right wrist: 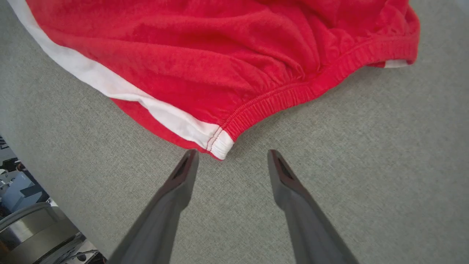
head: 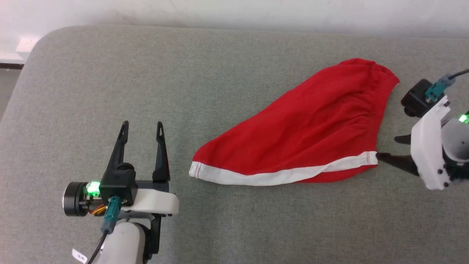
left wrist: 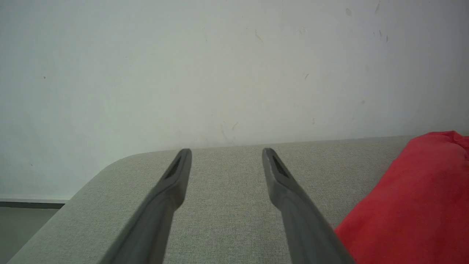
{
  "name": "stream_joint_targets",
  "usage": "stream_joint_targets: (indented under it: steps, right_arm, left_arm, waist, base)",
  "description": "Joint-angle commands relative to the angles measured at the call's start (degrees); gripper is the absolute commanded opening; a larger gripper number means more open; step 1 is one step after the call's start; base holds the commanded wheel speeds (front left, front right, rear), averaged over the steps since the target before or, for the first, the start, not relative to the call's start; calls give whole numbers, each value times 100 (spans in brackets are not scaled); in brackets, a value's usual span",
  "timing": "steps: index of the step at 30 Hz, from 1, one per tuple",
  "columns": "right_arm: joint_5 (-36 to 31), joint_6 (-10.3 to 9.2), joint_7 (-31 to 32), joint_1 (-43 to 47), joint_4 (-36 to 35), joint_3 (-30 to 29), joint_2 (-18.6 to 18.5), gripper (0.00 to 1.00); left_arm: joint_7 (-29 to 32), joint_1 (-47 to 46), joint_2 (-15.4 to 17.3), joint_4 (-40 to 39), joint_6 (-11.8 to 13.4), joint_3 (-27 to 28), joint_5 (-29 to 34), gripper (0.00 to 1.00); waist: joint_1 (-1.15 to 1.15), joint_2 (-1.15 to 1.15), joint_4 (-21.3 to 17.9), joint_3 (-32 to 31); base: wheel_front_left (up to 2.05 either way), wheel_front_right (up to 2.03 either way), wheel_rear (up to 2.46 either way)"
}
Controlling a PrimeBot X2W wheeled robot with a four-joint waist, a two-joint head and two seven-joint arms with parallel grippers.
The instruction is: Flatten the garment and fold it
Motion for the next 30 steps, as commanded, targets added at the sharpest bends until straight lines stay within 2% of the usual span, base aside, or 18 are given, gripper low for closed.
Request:
stream_joint_targets:
  steps: [1, 10, 11, 12, 17, 21, 22, 24, 27, 30]
  right_arm:
    - [62, -12, -64, 129, 79, -24, 119, 100]
    - [44, -12, -488, 588, 1068, 5, 997, 100]
    - [8, -12, -517, 621, 1121, 39, 1051, 31]
    - [-17, -12, -593, 647, 1157, 55, 1097, 0]
    - [-105, -12, -1060, 766, 1058, 103, 1042, 0]
    - [-212, -12, -1616, 906, 713, 90, 752, 0]
    - [-212, -12, -1616, 906, 713, 90, 752, 0]
    - [-205, -12, -1847, 1017, 515, 66, 622, 0]
    - [-162, -12, -2103, 1197, 351, -8, 485, 0]
    - [-198, -12, -2272, 1340, 358, -57, 462, 0]
  left_arm:
    - [-27, -43, -17, 30, -27, -16, 19, 100]
    - [-27, -179, -53, 115, -74, -50, 10, 100]
    - [-27, -184, -52, 127, -76, -45, 10, 100]
    - [-27, -183, -51, 139, -77, -37, 10, 100]
    - [-27, -195, 0, 228, -132, 28, -28, 100]
    - [-27, -506, 256, 351, -403, 123, -83, 100]
    - [-27, -506, 256, 351, -403, 123, -83, 100]
    - [-27, -743, 436, 438, -634, 96, -88, 100]
    - [74, -1109, 737, 764, -1125, -147, -29, 100]
    - [729, -1462, 987, 1021, -1482, -545, -68, 100]
  waist:
    - [1, -1, 53, 69]
    - [1, -1, 148, 238]
    - [1, -1, 146, 234]
    - [1, -1, 141, 220]
    - [1, -1, 74, 27]
    - [1, -1, 84, -165]
    - [1, -1, 84, -165]
    - [1, -1, 78, -241]
    - [1, -1, 68, -320]
    - [1, -1, 34, -364]
  base:
    - [0, 0, 0]
    - [0, 0, 0]
    - [0, 0, 0]
    - [0, 0, 0]
    - [0, 0, 0]
    - [0, 0, 0]
    - [0, 0, 0]
    - [0, 0, 0]
    - [0, 0, 0]
    - [0, 0, 0]
